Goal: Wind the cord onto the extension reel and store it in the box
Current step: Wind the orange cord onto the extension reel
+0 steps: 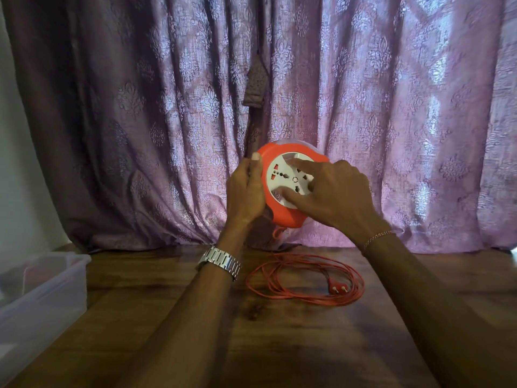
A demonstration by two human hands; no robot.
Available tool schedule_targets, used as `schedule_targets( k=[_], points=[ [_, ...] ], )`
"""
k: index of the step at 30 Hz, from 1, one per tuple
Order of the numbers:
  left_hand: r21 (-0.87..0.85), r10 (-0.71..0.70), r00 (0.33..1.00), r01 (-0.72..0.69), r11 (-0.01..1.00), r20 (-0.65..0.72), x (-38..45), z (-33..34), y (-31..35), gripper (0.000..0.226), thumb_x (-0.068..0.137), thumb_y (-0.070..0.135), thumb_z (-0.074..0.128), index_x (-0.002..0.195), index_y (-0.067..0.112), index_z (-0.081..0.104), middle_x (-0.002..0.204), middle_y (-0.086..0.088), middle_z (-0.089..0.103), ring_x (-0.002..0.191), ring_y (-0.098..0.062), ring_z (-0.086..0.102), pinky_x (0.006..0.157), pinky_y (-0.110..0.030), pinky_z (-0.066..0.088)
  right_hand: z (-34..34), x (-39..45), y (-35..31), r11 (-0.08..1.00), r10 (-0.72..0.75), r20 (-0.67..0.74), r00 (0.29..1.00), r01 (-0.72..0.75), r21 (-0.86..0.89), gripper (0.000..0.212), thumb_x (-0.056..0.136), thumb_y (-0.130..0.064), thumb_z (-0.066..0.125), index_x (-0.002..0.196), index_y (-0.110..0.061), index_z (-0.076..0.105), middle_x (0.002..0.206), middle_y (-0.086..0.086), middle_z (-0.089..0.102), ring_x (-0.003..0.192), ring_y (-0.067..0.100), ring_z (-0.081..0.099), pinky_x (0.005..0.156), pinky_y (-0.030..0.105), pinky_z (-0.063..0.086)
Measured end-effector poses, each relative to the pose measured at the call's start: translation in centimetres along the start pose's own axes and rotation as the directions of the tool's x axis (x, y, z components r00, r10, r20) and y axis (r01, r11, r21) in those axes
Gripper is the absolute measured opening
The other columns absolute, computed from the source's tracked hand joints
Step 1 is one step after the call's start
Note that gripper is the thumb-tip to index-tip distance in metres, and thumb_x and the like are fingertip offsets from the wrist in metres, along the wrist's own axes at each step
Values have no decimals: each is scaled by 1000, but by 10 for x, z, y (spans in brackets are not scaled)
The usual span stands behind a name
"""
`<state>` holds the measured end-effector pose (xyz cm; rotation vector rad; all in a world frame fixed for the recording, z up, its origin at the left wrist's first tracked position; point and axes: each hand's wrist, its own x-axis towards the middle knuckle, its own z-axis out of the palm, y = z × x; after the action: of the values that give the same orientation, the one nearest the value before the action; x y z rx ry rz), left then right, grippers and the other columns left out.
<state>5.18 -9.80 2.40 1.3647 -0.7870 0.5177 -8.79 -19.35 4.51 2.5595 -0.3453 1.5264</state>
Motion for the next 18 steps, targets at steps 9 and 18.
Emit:
schedule_targets(
  k=[9, 18],
  points=[
    [-7, -50, 995, 50, 999, -90, 2, -8, 1, 55, 96, 59, 32, 87, 12, 60, 87, -12, 69, 90, -37, 65, 84, -51, 53, -29, 13, 28, 959, 5, 71, 997, -25, 281, 31, 75, -38, 73, 52, -21, 61, 45, -9, 55, 45, 7, 53, 55, 26, 48],
    [-67, -92, 986, 83, 994, -138, 5, -8, 3, 49, 95, 60, 35, 70, 22, 53, 69, 0, 60, 72, -25, 56, 78, -51, 52, 17, -14, 40, 793, -266, 825, 498, -374, 481, 42, 89, -34, 67, 130, -36, 58, 76, 5, 75, 51, 11, 46, 51, 22, 43]
  ],
)
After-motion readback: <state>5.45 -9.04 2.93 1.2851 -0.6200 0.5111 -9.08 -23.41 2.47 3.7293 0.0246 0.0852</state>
